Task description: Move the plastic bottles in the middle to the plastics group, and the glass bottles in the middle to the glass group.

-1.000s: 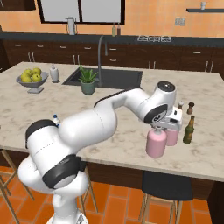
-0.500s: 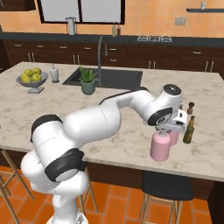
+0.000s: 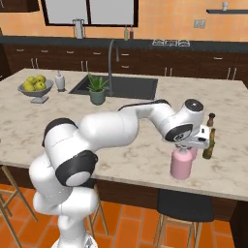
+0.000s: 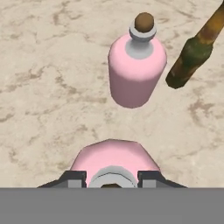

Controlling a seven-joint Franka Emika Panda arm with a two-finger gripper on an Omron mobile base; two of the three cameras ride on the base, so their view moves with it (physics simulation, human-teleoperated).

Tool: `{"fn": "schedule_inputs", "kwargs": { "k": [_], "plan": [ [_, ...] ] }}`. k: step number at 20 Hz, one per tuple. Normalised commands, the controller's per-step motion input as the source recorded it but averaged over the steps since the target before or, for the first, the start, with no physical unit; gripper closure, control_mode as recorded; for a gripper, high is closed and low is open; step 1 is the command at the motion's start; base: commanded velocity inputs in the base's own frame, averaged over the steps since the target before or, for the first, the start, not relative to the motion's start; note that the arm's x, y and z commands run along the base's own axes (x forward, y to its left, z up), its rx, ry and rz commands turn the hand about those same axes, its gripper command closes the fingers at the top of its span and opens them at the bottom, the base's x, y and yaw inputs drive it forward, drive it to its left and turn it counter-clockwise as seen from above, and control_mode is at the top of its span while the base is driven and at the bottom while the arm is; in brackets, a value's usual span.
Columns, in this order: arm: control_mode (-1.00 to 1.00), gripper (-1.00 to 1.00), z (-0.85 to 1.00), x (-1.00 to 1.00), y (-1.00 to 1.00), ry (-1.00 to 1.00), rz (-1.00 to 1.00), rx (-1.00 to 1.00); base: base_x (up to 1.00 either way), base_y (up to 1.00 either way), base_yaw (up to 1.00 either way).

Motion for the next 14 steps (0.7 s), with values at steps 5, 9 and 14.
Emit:
{"fn": "schedule_inputs", "kwargs": {
  "k": [5,9,14],
  "plan": [
    [-1.0,1.0,0.0,0.18,-0.16,0.0,0.07,0.0,0.0,0.0,0.0],
    [-1.0,1.0,0.0,0.27,-0.15,0.0,0.09,0.0,0.0,0.0,0.0],
    [-1.0,1.0,-0.1,0.16,-0.06,0.0,0.08,0.0,0.0,0.0,0.0]
  ]
}}
